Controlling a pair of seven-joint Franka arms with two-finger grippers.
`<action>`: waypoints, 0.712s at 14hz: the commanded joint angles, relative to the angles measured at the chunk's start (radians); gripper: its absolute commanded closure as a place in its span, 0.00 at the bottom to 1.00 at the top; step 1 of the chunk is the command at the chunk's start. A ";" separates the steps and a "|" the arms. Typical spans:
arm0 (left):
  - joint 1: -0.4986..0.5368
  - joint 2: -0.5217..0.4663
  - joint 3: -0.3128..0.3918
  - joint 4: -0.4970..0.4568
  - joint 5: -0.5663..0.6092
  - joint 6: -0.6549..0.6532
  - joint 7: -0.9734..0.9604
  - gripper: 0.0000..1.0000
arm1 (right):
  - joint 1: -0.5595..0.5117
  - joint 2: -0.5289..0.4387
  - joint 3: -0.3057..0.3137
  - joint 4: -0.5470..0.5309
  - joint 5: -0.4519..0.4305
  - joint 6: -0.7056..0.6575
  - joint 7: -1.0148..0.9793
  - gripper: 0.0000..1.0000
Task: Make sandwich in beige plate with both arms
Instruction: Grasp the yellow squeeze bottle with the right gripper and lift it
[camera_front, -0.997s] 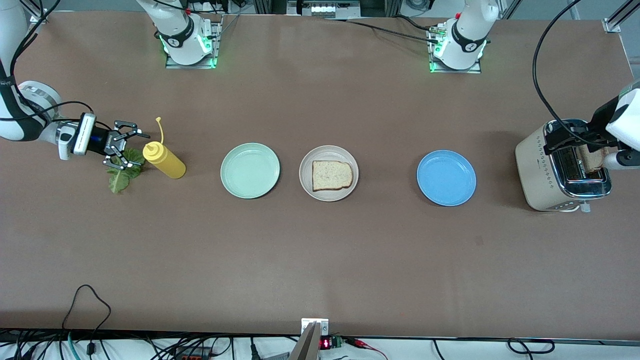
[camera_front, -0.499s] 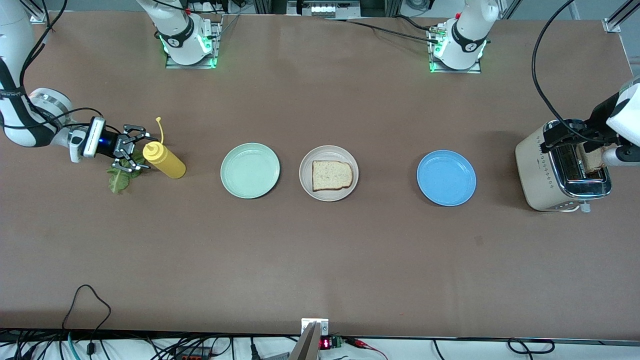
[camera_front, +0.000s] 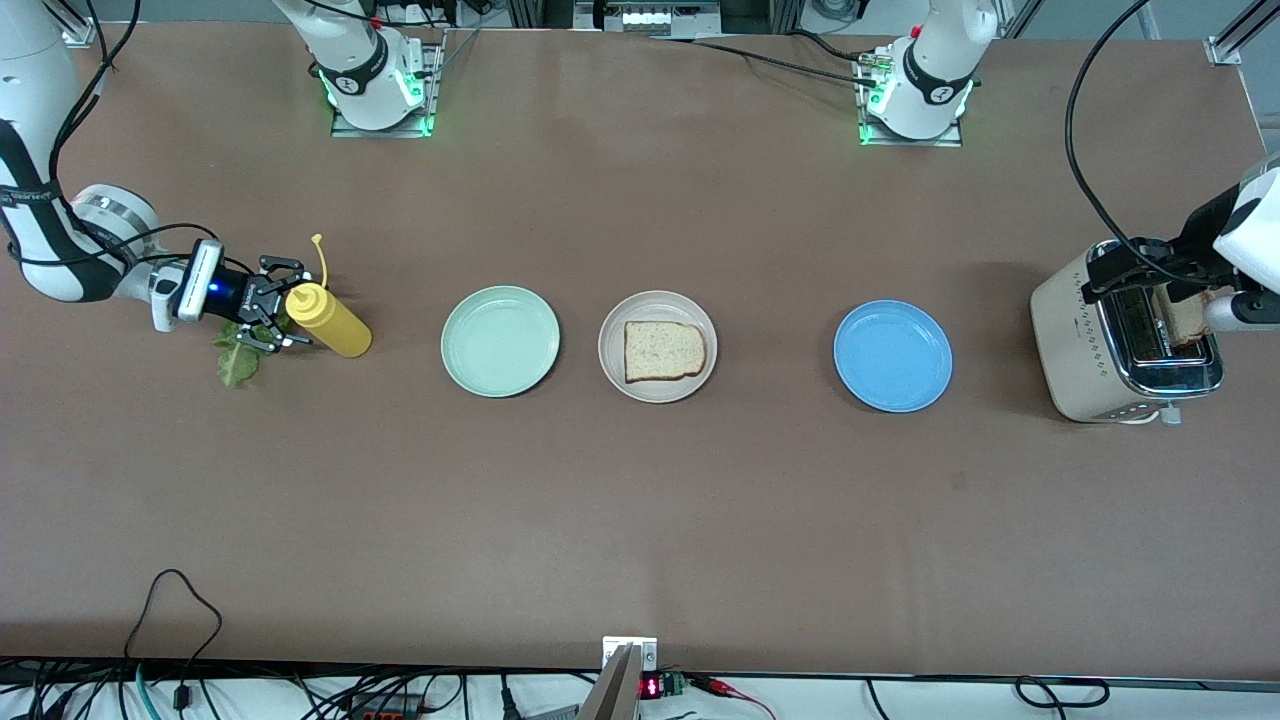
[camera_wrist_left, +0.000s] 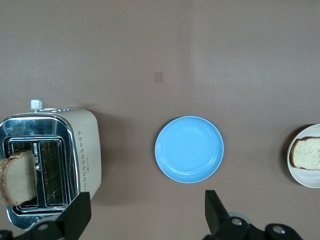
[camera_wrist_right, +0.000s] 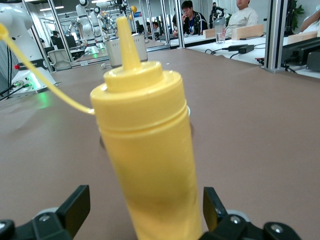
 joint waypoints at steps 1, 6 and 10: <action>0.004 -0.023 -0.004 -0.016 0.009 -0.010 0.013 0.00 | -0.008 0.023 0.027 0.011 0.028 -0.003 -0.016 0.00; 0.005 -0.027 -0.002 -0.016 0.008 -0.020 0.013 0.00 | -0.005 0.024 0.037 0.011 0.041 0.007 -0.017 0.08; 0.004 -0.027 -0.004 -0.013 0.009 -0.020 0.015 0.00 | -0.004 0.024 0.055 0.011 0.039 0.008 -0.022 0.66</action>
